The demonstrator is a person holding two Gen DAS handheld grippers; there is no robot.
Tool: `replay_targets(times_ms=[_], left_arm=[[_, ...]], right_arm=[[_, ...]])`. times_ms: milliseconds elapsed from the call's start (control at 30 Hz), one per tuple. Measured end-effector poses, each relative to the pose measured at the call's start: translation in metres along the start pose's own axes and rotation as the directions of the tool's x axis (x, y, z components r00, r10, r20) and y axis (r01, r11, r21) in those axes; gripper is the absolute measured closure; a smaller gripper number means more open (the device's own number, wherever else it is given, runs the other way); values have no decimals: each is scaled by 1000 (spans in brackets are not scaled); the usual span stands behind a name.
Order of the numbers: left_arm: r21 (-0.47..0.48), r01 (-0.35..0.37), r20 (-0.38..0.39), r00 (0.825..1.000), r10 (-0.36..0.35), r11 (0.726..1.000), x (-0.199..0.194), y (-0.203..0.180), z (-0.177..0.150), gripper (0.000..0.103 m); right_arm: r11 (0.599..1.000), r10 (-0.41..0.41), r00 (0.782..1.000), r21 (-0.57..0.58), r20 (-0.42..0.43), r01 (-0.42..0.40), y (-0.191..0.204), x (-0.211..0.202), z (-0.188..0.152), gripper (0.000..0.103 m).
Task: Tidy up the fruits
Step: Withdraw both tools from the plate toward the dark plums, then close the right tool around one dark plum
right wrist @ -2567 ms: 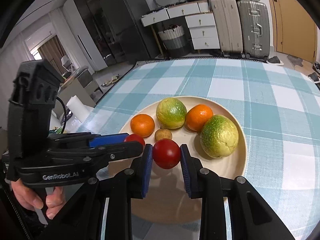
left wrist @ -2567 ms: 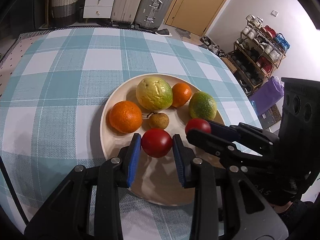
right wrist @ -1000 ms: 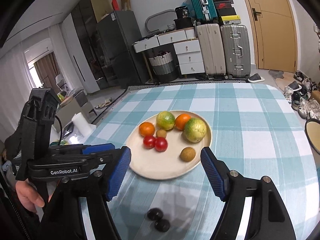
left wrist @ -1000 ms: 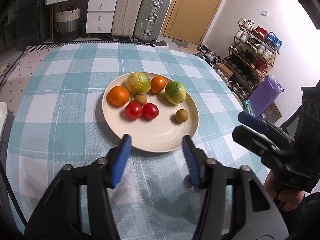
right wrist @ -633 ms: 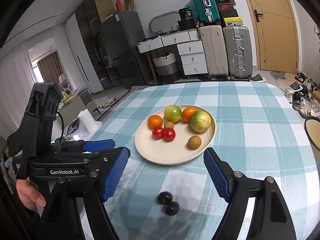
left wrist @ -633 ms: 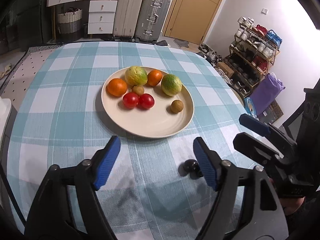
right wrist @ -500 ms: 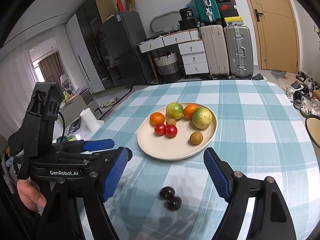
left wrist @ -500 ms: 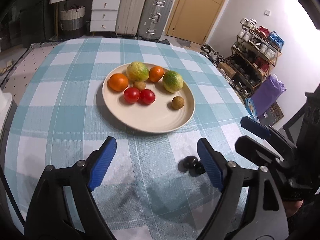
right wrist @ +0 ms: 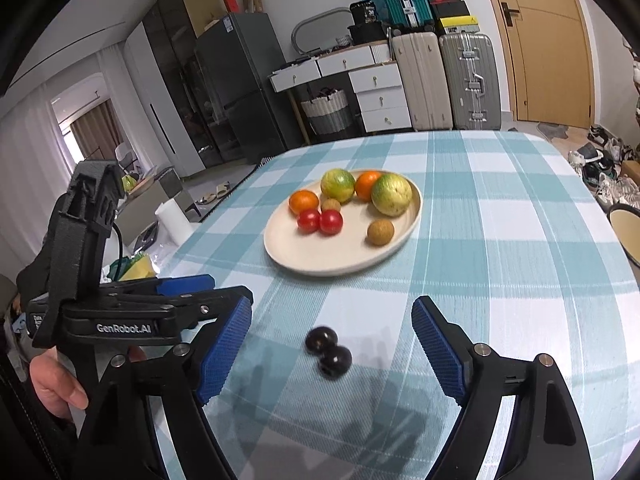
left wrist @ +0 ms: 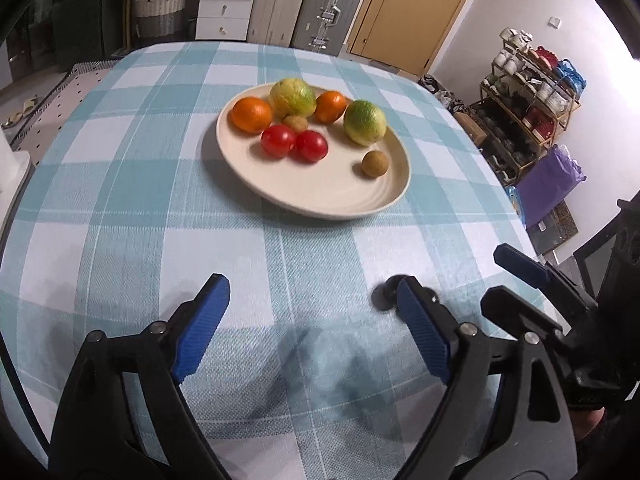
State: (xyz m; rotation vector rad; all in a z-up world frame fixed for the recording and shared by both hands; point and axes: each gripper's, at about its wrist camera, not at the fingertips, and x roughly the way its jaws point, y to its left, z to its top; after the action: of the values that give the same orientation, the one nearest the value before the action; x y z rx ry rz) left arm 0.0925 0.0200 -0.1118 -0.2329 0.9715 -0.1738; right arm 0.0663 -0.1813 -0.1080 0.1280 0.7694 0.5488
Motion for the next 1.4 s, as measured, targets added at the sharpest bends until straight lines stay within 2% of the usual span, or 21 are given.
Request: replay_targets(times_ms=[300,500,700,967,1033,1100,1133,1233,1400], left_arm=[[-11,8,-34,999,-8,1000,16,6,-15,3],[-22,9,-60,998,-11,1000,25,10,-20,2],[-44,13,-40,999,-15,999,22,15,-20,2],[-46,33,-47,998,-35,998,19,15,-21,2],[-44,40,-54,998,-42,998,20,14,-21,2],[-35,44,-54,998,-46,998,20,12,-21,2],[-31,42,-53,998,-43,999,19,11,-21,2],[-29,44,-52,998,-46,999,19,10,-21,2],[-32,43,-53,998,-45,999,20,10,-20,2]], right_arm=[[1000,13,998,16,-64,-12,-7,17,-23,18],[1000,22,996,20,-81,-20,-6,26,-29,18],[999,40,993,24,-111,-38,-5,34,-28,18],[999,34,987,36,-155,-28,-6,45,-28,35],[999,39,986,36,-160,-34,-5,46,-28,46],[999,41,986,36,-162,-36,-5,47,-29,53],[998,45,985,38,-165,-40,-5,47,-29,62],[998,45,984,50,-171,-37,-7,49,-29,79],[997,51,989,60,-142,-43,-9,42,-30,79]])
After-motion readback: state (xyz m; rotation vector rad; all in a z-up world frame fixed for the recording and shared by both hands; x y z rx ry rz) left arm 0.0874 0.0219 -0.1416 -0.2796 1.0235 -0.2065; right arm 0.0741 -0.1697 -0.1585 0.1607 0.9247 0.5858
